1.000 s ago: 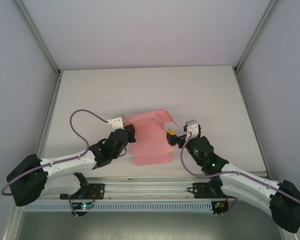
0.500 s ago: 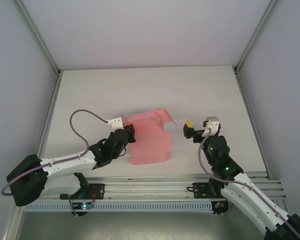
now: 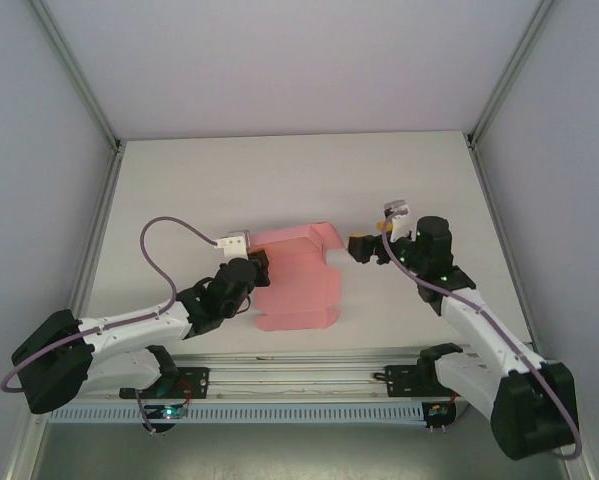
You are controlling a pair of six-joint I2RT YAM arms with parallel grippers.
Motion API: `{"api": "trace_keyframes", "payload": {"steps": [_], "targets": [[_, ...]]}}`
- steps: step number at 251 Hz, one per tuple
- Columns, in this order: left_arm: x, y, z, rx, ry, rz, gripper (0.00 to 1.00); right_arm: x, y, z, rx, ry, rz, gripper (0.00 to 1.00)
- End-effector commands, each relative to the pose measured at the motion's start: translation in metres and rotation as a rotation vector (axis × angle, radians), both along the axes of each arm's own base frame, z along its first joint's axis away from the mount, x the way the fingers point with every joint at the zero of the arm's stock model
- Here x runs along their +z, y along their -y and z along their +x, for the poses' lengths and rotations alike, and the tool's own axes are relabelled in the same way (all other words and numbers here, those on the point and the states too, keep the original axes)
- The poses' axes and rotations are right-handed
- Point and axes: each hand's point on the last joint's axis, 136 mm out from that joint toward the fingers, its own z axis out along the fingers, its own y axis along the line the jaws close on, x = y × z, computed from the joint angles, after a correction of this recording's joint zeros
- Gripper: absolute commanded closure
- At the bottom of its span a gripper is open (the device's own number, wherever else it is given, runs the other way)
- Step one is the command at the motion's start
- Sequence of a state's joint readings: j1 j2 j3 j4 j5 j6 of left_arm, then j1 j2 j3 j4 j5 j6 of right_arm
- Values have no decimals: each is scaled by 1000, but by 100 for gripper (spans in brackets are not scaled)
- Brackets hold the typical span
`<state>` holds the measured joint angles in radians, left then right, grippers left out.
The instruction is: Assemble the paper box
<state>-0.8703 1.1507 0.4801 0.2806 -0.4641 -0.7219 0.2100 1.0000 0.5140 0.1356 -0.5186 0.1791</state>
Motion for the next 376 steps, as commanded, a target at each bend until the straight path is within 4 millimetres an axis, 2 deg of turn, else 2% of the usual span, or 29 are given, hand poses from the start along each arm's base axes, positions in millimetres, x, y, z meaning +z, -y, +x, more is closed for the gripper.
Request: {"api": "trace_keyframes", "payload": {"steps": [1,77,156,203,228,284,300,376], "targets": [[11,-3,4,24,27,9,100,22,-31,-14,214,27,90,2],[9,-2,7,25,19,14,100,21,-50,-35,322,71,69,2],[5,7,7,-17,6,27,100,21,-63,-36,357,108,15,2],[4,10,7,-28,-4,35,100,21,-76,-43,410,151,-34,7],[3,11,7,-35,-5,40,100,17,-78,-41,392,169,-94,12],[-3,10,7,-27,-16,62,100,14,-80,-36,352,192,-183,17],[-4,9,8,-24,-20,62,100,13,-82,-35,356,190,-189,22],[-7,6,10,2,-31,75,100,17,-106,-65,540,180,-133,25]]}}
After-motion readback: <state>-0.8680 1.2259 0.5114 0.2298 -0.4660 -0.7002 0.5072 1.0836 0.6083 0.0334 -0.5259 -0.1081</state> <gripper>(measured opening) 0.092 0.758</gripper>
